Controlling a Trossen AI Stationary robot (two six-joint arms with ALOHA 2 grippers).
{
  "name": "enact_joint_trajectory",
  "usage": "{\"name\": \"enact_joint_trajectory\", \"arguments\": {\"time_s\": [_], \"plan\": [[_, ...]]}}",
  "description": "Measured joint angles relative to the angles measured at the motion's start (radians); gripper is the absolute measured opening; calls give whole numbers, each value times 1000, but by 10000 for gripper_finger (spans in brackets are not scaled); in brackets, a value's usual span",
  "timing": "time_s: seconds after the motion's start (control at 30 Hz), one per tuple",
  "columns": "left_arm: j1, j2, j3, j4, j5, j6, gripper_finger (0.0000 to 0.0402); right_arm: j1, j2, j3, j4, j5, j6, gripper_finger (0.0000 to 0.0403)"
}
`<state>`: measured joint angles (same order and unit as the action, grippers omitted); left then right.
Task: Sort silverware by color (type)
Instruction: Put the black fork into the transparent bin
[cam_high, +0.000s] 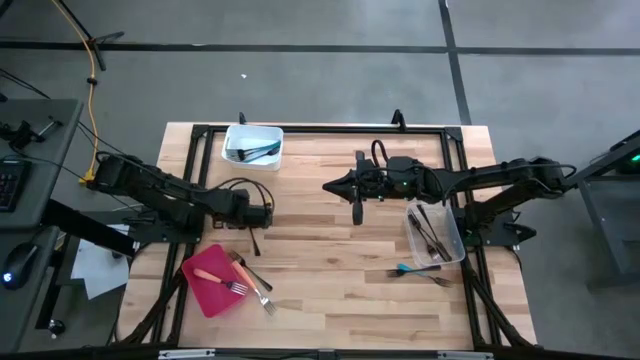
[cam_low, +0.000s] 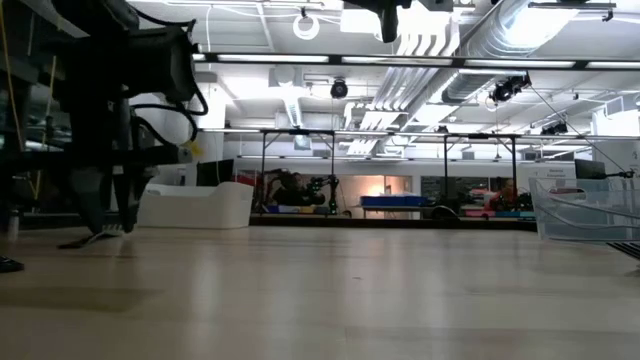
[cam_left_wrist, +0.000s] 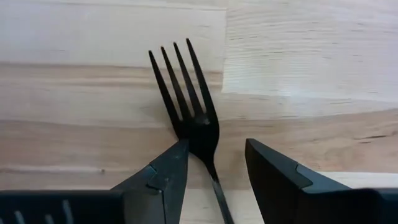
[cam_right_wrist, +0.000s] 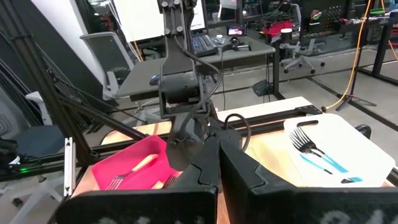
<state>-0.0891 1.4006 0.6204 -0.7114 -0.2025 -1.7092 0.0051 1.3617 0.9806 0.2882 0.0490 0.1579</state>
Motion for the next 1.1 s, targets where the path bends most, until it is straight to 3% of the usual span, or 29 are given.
{"name": "enact_joint_trajectory", "arguments": {"time_s": [0.33,0.8,0.93,1.1], "plan": [[-37,-36,0,-54,12,-56,152,0,0,0,-22,0,2,0],[-63,73,7,-30,1,-119,149,-1,0,0,-23,0,2,0],[-63,73,6,-32,1,-103,121,-1,0,0,-23,0,1,0],[-63,73,5,-34,-3,-84,58,-1,0,0,-23,0,0,0]]}}
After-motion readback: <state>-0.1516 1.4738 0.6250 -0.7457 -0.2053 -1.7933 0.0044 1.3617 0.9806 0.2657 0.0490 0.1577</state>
